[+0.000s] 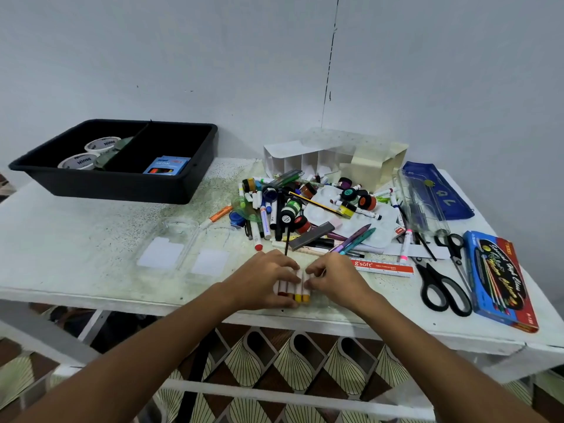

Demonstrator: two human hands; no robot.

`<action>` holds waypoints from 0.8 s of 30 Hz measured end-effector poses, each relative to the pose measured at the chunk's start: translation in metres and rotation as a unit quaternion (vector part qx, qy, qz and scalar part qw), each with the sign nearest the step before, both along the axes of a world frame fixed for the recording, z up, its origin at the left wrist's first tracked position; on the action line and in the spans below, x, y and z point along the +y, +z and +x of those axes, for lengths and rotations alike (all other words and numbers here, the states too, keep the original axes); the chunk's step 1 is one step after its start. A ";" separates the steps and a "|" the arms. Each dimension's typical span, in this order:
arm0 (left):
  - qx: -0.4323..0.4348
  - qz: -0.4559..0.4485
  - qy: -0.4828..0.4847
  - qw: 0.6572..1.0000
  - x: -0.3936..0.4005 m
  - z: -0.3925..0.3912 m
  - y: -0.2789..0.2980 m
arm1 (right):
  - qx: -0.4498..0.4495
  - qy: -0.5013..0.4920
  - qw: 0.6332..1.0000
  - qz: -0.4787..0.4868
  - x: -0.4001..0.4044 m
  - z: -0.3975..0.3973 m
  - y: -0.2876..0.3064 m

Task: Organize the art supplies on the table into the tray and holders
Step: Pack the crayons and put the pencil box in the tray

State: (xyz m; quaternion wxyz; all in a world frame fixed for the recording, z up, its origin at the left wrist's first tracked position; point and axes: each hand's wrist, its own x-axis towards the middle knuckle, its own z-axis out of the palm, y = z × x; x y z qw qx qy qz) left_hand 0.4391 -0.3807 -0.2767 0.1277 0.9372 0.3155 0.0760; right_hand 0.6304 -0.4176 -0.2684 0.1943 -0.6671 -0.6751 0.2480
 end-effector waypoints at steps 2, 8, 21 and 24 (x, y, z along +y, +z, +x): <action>0.002 0.003 -0.001 1.000 0.000 0.000 0.000 | -0.006 0.003 1.000 -0.003 0.000 0.000 0.001; 0.000 0.018 -0.010 1.000 -0.001 -0.001 -0.002 | -0.059 0.030 0.998 -0.015 0.002 0.001 0.008; -0.035 -0.018 0.021 0.999 0.026 0.006 0.019 | -0.045 0.139 0.989 0.002 0.033 0.019 0.028; -0.065 0.012 0.058 0.996 0.047 0.013 0.025 | -0.019 0.122 0.991 0.053 0.048 0.036 0.036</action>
